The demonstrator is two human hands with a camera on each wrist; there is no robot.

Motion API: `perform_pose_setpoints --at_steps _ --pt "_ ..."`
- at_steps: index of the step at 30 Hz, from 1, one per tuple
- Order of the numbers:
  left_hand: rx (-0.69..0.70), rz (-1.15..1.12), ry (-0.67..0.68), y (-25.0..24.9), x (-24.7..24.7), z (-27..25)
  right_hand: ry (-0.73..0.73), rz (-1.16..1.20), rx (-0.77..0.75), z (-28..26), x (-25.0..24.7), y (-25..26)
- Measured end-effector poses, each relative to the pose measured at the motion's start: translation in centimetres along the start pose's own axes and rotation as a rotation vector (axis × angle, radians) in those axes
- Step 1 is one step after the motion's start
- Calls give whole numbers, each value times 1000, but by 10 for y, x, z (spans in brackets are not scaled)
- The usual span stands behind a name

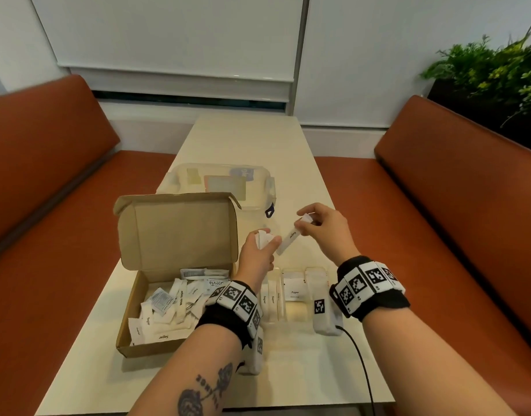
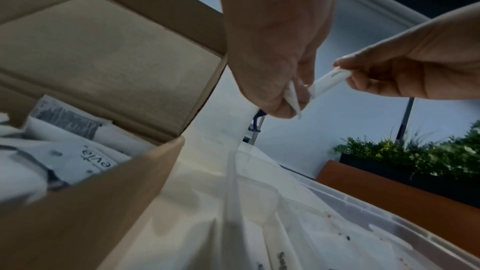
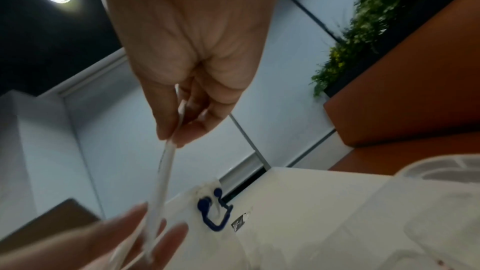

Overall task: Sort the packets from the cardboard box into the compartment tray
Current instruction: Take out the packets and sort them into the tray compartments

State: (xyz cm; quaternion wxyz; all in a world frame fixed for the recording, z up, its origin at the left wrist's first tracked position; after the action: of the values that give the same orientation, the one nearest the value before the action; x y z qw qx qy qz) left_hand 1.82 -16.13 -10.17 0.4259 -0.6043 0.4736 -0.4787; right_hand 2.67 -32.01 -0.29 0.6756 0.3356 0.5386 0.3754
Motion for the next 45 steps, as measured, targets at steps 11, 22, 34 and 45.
perform_pose_setpoints --at_steps 11,22,34,45 --pt "258 116 -34 -52 -3 2 221 10 126 -20 36 -42" --pt "127 26 -2 -32 -3 1 227 46 106 -20 46 -37" --pt "75 -48 -72 -18 -14 4 425 -26 193 -30 60 -52" --pt "164 350 129 -25 7 5 222 149 102 -14 39 -32"
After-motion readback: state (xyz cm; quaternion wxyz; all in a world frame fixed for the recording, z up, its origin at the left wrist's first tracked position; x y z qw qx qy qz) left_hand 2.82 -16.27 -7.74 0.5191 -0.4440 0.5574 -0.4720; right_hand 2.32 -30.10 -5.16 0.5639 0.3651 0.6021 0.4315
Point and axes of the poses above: each hand's wrist, its own z-axis towards the middle knuckle, its own x-axis out of the palm, y = z × x, the point moved 10 cm from there along z, towards the middle knuckle, and after that the axes turned 3 degrees about -z, right-handed, at the moved point
